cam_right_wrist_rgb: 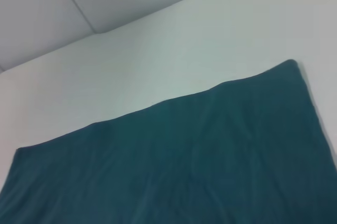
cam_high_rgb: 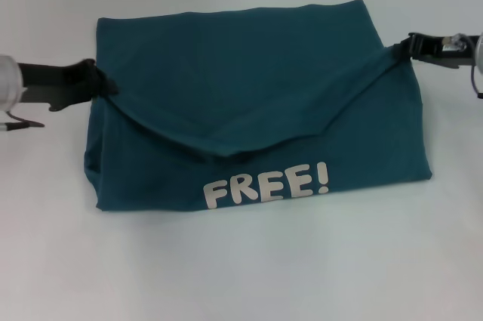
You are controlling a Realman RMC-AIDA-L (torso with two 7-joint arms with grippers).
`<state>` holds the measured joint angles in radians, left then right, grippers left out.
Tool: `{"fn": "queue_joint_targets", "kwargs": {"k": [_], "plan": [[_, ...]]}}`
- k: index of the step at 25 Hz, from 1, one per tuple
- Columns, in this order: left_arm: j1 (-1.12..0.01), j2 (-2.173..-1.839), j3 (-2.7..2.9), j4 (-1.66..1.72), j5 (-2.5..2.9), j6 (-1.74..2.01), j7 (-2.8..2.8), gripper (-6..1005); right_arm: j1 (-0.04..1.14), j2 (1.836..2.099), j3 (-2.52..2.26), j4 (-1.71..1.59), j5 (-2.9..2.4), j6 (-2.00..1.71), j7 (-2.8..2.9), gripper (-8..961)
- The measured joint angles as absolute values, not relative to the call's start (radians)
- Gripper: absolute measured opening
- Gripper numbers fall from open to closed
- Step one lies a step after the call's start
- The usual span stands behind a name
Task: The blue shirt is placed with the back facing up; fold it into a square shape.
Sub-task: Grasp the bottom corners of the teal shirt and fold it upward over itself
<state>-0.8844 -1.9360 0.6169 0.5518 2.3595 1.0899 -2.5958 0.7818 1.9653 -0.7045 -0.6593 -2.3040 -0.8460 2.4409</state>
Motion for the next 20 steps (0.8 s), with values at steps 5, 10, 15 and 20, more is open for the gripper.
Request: {"fn": "queue_joint_targets", "kwargs": {"k": [5, 10, 15, 20], "plan": [[-0.885, -1.961, 0.722, 0.535, 2.361, 0.993, -2.591, 52, 0.795, 1.970, -0.714, -0.593, -2.308, -0.776, 2.428, 47], [-0.881, -1.973, 0.751, 0.517, 2.361, 0.930, -2.581, 53, 0.794, 1.979, -0.760, -0.577, -2.309, -0.727, 2.427, 47], [-0.881, -1.978, 0.745, 0.532, 2.355, 0.918, -2.574, 54, 0.789, 1.984, -0.772, -0.579, -2.306, -0.704, 2.429, 46], [-0.886, -1.977, 0.737, 0.575, 2.352, 0.917, -2.594, 55, 0.789, 1.978, -0.758, -0.593, -2.301, -0.708, 2.437, 46]]}}
